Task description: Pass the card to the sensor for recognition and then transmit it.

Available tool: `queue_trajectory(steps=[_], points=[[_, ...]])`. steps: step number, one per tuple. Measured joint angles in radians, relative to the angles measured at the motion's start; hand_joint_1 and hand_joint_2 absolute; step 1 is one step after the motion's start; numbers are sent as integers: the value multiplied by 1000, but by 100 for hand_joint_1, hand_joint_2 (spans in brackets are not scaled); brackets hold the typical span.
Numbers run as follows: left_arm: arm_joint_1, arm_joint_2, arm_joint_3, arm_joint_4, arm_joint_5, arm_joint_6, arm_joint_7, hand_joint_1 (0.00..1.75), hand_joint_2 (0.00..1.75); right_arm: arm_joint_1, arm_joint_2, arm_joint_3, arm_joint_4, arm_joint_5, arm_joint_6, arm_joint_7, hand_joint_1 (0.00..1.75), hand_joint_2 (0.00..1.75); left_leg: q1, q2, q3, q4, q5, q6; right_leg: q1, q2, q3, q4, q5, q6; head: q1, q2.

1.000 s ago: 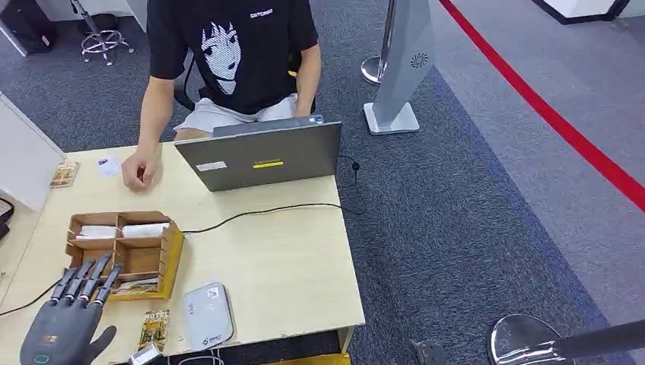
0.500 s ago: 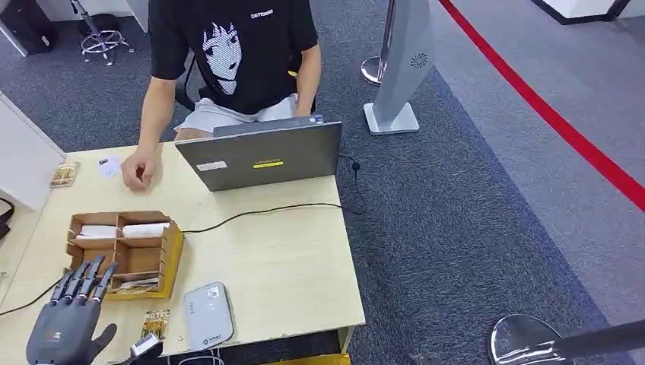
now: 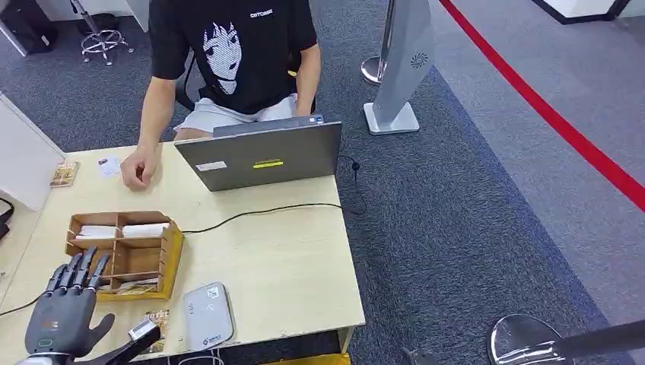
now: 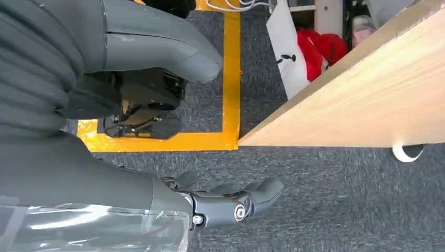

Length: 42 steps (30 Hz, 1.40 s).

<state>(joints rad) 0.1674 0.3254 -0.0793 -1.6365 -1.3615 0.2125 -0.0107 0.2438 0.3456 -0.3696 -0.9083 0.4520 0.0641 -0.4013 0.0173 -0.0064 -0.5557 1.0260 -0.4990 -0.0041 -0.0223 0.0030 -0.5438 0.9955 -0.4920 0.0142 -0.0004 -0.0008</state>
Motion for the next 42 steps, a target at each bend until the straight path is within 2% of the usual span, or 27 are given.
queue_trajectory(steps=[18, 32, 33, 34, 42], points=[[-55, -53, -7, 32, 6, -23, -19, 0, 175, -9, -5, 41, 19, -37, -19, 0, 0, 175, 0, 0, 0, 0, 0, 0, 0, 0, 0, 0, 0, 0, 0, 0], [-63, -62, -29, 32, 8, -32, -27, 0, 175, -14, -9, 66, 29, -59, -32, 1, 0, 175, 0, 1, 0, 0, 0, 0, 0, 1, 0, 0, 0, 0, 0, 0], [-64, -62, -30, 32, 8, -34, -27, 162, 175, -14, -9, 67, 29, -60, -33, 1, 0, 175, 0, 1, 0, 0, 0, 0, 0, 1, 0, 0, 0, 0, 0, 0], [-64, -62, -30, 32, 9, -35, -27, 175, 175, -14, -9, 68, 29, -65, -36, 1, 0, 175, 0, 1, 0, 0, 0, 0, 0, 1, 0, 0, 0, 0, 0, 0], [-59, -61, -30, 32, 30, -45, -30, 175, 175, -16, -11, 85, 32, -69, -56, 3, 0, 175, 0, 1, 0, 0, 0, 0, 0, 1, 0, 0, 0, 0, 0, 0]])
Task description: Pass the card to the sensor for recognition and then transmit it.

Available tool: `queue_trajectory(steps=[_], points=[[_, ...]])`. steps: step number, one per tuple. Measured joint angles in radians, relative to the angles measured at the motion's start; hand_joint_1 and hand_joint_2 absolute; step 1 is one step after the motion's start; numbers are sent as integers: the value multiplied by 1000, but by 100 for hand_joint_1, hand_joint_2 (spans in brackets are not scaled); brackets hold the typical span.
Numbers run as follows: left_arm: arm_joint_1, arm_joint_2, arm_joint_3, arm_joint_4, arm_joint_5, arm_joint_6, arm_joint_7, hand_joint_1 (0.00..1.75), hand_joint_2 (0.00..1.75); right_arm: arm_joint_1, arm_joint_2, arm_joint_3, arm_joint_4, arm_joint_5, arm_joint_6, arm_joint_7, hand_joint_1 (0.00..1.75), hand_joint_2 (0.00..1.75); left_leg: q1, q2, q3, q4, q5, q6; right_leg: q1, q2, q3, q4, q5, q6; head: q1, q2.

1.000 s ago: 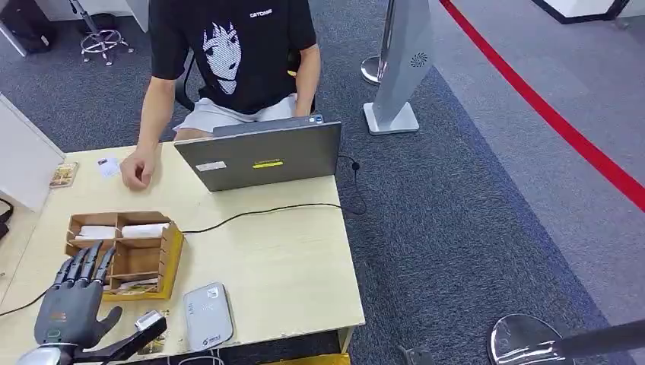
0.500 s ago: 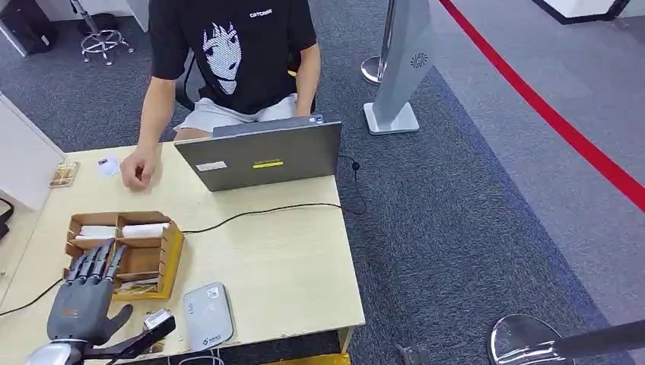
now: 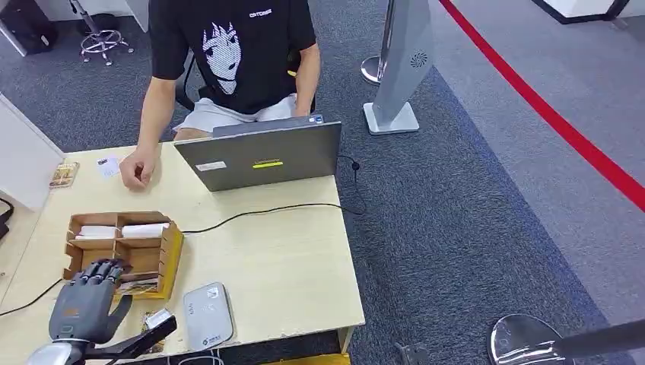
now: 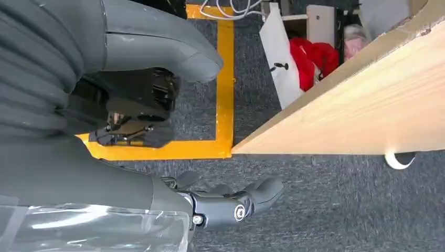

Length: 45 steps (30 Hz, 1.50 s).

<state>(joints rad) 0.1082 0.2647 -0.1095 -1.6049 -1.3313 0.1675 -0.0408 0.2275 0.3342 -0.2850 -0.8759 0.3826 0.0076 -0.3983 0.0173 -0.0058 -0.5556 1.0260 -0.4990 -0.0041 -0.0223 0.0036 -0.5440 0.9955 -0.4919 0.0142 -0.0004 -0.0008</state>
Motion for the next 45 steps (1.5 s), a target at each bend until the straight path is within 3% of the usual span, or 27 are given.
queue_trajectory(steps=[13, 18, 27, 32, 36, 45], points=[[0, -5, 0, -8, 31, 20, -20, 175, 175, -2, -1, 11, 0, -8, -14, 7, 0, 175, 0, 0, 0, 0, 0, 0, 0, 0, 0, 0, 0, 0, 0, 0], [-6, -11, 0, -63, 52, 32, -24, 175, 175, -2, -2, 18, 1, -20, -15, 6, 0, 175, 0, 0, 0, 0, 0, 0, 0, 0, 0, 0, 0, 0, 0, 0], [-52, -11, 4, -189, 84, -1, -31, 175, 175, -2, -3, 24, 1, -24, -17, 5, 0, 175, 0, 0, 0, 0, 0, 0, 0, 0, 0, 0, 0, 0, 0, 0], [-140, 23, 7, -256, 82, -105, 4, 175, 175, -4, -3, 27, 7, -24, -20, 5, 0, 175, 0, -1, 0, 0, 1, 0, 0, -1, 0, 0, 0, 0, 0, 0], [-259, 60, 27, -245, 99, -196, 50, 175, 175, -15, -6, 32, 19, -19, -22, 4, 0, 175, 1, -1, 0, 0, 2, 0, 0, -1, 0, 0, 1, -1, 0, 0], [-377, 88, 70, -171, 139, -233, 90, 175, 175, -29, -12, 42, 41, -18, -31, 8, 0, 175, 0, 0, 0, 0, 3, -1, 0, 0, 0, 1, 2, -1, 0, 0]])
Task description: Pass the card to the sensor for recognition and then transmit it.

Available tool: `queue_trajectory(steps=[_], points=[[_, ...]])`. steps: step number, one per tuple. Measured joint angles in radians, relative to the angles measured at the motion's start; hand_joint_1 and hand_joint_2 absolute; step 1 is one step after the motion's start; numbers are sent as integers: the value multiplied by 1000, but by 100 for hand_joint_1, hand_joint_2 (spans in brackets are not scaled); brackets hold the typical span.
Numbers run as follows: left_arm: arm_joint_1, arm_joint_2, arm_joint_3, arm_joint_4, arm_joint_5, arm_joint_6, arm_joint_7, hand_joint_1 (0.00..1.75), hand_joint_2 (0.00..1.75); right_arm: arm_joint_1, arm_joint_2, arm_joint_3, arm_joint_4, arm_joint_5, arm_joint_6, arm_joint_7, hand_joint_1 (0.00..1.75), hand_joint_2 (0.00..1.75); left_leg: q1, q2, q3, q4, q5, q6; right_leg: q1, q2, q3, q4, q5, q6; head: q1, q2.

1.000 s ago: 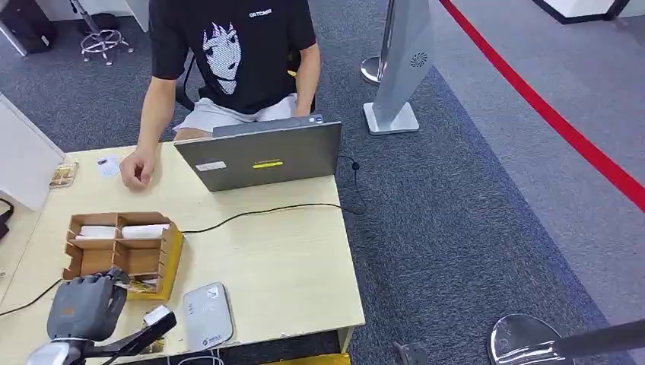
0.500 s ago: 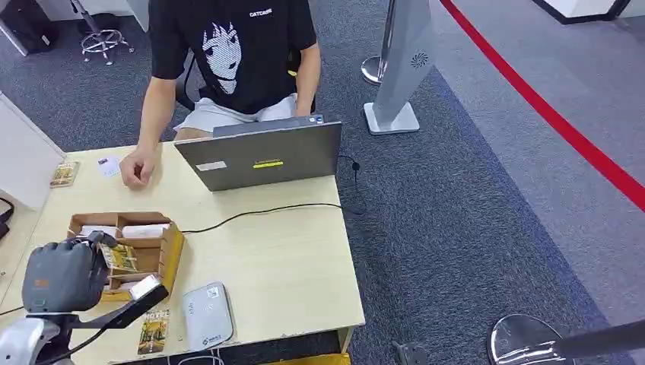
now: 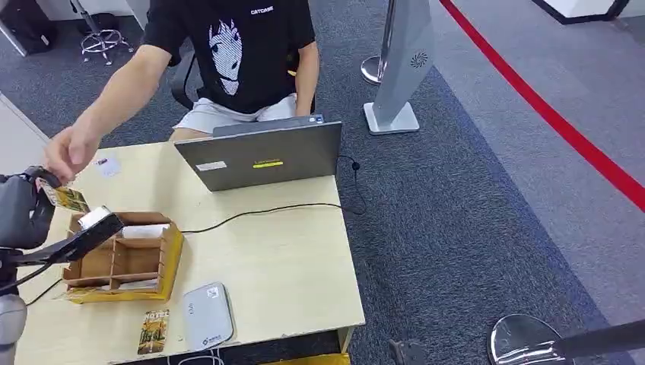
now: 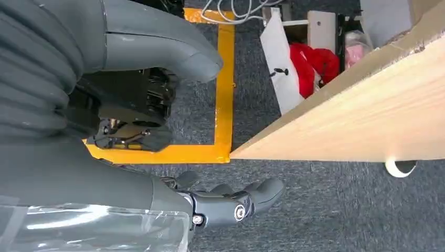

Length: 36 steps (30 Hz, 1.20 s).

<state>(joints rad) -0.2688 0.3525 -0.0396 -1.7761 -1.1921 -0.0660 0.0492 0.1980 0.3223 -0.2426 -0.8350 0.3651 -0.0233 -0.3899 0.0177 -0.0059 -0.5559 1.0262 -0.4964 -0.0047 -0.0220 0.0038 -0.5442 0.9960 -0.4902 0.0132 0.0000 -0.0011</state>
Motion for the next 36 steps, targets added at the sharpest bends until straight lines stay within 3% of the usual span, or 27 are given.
queue_trajectory(steps=[4, 5, 6, 7, 8, 16, 19, 23, 29, 30, 32, 34, 36], points=[[-15, 4, 22, 20, 17, 0, 2, 175, 175, -1, 0, 2, 3, 0, 2, 3, 0, 175, 0, 0, 0, 0, 0, 0, 0, 0, 0, 0, 0, 0, 0, 0], [-15, 4, 26, 22, 18, 0, 2, 155, 175, -2, 0, 2, 3, 0, 2, 3, 0, 175, 0, 0, 0, 0, 0, 0, 0, 0, 0, 0, 0, 0, 0, 0], [-15, 4, 28, 22, 22, 1, 0, 93, 175, -2, 0, 2, 4, 0, 2, 3, 0, 175, 0, 0, 0, 0, 0, 0, 0, 0, 0, 0, 0, 0, 0, 0], [-14, 3, 31, 23, 27, 3, -4, 93, 175, -2, 0, 2, 5, 1, 2, 3, 0, 175, 0, 0, 0, 0, 0, 0, 0, 0, 0, 0, 0, 0, 0, 0], [-13, 3, 34, 23, 33, 4, -7, 0, 175, -2, 0, 2, 5, 1, 2, 3, 0, 175, 0, 0, 0, 0, 0, 0, 0, 0, 0, 0, 0, 0, 0, 0], [23, -19, 59, 8, 106, 54, -40, 0, 175, -3, 0, 2, 8, 1, 1, 9, 0, 175, 0, 0, 0, 0, 0, 0, 0, 0, 0, 0, 0, 0, 0, 0], [66, -55, 79, -39, 162, 144, -82, 0, 175, 0, 0, 2, 8, 4, -1, 12, 0, 175, 0, 0, 0, 0, 0, 0, 0, 0, 0, 0, 0, 0, 0, 0], [178, -138, 116, -166, 282, 261, -167, 0, 175, 26, 1, 2, -16, 20, 6, 34, 0, 175, -1, 1, 0, 0, -2, 2, -1, 1, 0, -1, -1, 1, 0, 0], [201, -155, 121, -192, 314, 277, -190, 0, 175, 35, 1, 1, -23, 20, 10, 40, 0, 175, -1, 1, -1, 0, -2, 2, -1, 0, 0, -1, -1, 1, 0, 0], [362, -219, 165, -339, 412, 413, -329, 0, 175, 63, 10, -15, -63, 18, 44, 55, 0, 175, -1, 9, 3, 0, -6, 1, -1, 9, 1, -1, -1, 1, -1, 0], [446, -258, 199, -411, 493, 498, -424, 0, 175, 84, 13, -36, -77, 16, 60, 57, 0, 175, -1, 5, 0, 0, -6, 2, -1, 5, 0, -1, -3, 3, -1, 0], [532, -294, 234, -477, 587, 527, -506, 0, 175, 101, 15, -45, -102, 11, 72, 70, 0, 175, -1, 5, 1, 0, -7, 2, -1, 4, 1, -1, -4, 2, 1, 0], [600, -353, 276, -520, 703, 497, -601, 0, 175, 120, 18, -48, -133, 2, 72, 97, 0, 175, -1, 4, 1, 0, -7, 3, -1, 3, 1, -1, -5, 3, -1, 0]])
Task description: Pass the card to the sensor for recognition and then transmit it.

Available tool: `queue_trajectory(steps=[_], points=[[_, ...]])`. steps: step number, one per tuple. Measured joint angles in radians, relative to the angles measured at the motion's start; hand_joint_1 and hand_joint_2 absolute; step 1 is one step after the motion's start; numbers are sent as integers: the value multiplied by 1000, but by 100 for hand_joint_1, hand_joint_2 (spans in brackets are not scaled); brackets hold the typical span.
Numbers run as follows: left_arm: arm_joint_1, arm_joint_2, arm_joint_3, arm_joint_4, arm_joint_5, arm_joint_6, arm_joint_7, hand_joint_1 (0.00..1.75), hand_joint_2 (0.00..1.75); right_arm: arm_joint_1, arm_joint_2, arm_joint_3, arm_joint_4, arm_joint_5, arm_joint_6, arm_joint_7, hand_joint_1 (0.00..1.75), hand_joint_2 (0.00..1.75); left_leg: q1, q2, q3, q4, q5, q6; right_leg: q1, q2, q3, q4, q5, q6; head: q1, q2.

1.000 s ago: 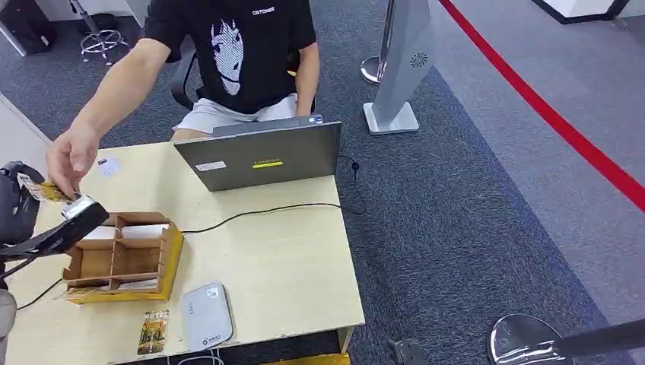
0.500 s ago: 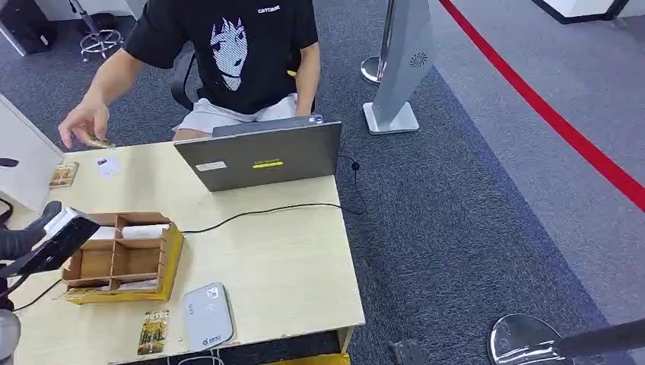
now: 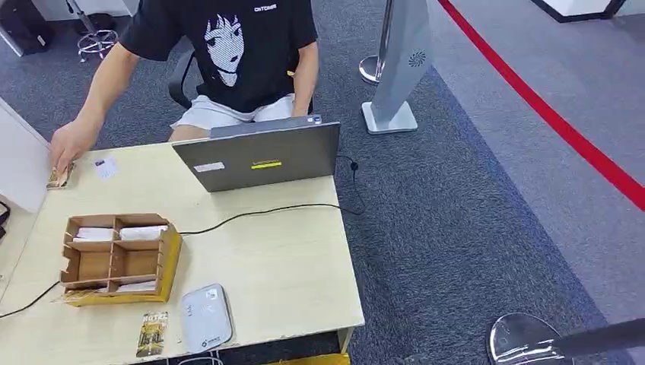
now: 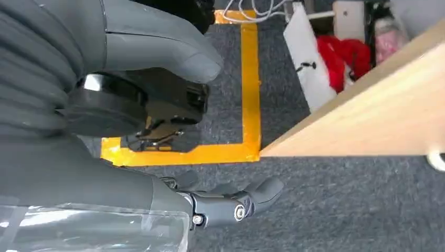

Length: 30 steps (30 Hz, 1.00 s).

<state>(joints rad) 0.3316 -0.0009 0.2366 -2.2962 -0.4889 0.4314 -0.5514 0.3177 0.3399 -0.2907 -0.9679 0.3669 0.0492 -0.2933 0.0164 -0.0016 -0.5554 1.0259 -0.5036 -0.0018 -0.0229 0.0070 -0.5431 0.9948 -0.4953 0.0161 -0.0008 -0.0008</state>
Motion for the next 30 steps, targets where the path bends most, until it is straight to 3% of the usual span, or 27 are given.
queue_trajectory(steps=[2, 4, 6, 10, 15, 17, 19, 22, 24, 28, 30], points=[[57, -73, 63, -40, 117, -104, -64, 0, 175, 23, 1, 0, -35, -17, -2, 30, 0, 175, 0, 0, 0, 0, 0, 0, 0, -1, 0, 0, 0, 0, 1, 0], [86, -160, 134, -61, 208, -216, -86, 0, 175, 44, 3, -1, -69, -31, -3, 49, 0, 175, -1, 0, 0, 0, 0, 0, 0, -1, 0, 0, 0, 0, 1, 0], [111, -212, 199, -70, 294, -283, -48, 0, 175, 58, 3, -1, -99, -55, -6, 67, 0, 175, -1, 0, 1, 0, 0, 0, -1, -1, 0, 0, 0, 0, 0, 0], [177, -282, 249, -55, 463, -346, 30, 0, 175, 72, 4, -4, -143, -93, -22, 93, 0, 175, -1, 0, 1, 0, 0, 0, -1, -1, 0, 0, 0, 0, -1, 0], [218, -321, 272, 25, 596, -403, 107, 0, 175, 57, 5, -37, -141, -112, -20, 84, 0, 175, -1, -1, 2, 0, 0, 0, -1, -1, 2, 0, 0, 0, 0, 0], [234, -331, 272, 85, 667, -412, 122, 0, 175, 59, 6, -43, -143, -126, -20, 84, 0, 175, -1, 0, 2, 0, 0, 0, -1, -1, 2, 0, 0, 0, -2, 0], [240, -338, 275, 157, 672, -437, 125, 0, 175, 63, 6, -47, -149, -137, -16, 83, 0, 175, -1, -1, 2, 0, 0, 0, -1, -1, 2, 0, 0, 0, -2, 0], [224, -344, 302, 284, 653, -520, 154, 0, 175, 57, 6, -64, -147, -135, 24, 74, 0, 175, -2, -1, 2, 0, 0, 0, -1, -1, 2, 0, 0, 0, 0, 0], [212, -348, 322, 382, 691, -573, 197, 0, 175, 50, 6, -92, -144, -110, 82, 58, 0, 175, -2, -1, 2, 0, 0, 1, -1, -1, 2, 0, 0, 0, -1, 0], [174, -354, 355, 580, 827, -630, 275, 0, 175, 48, 6, -138, -138, -83, 130, 45, 0, 175, -2, -1, 2, 0, -1, 1, -2, -2, 3, 0, 0, 1, 0, 0], [143, -357, 383, 689, 841, -658, 315, 0, 175, 44, 6, -157, -134, -70, 152, 38, 0, 175, -2, -1, 2, 0, -1, 1, -2, -2, 3, 0, 0, 1, 0, 0]])
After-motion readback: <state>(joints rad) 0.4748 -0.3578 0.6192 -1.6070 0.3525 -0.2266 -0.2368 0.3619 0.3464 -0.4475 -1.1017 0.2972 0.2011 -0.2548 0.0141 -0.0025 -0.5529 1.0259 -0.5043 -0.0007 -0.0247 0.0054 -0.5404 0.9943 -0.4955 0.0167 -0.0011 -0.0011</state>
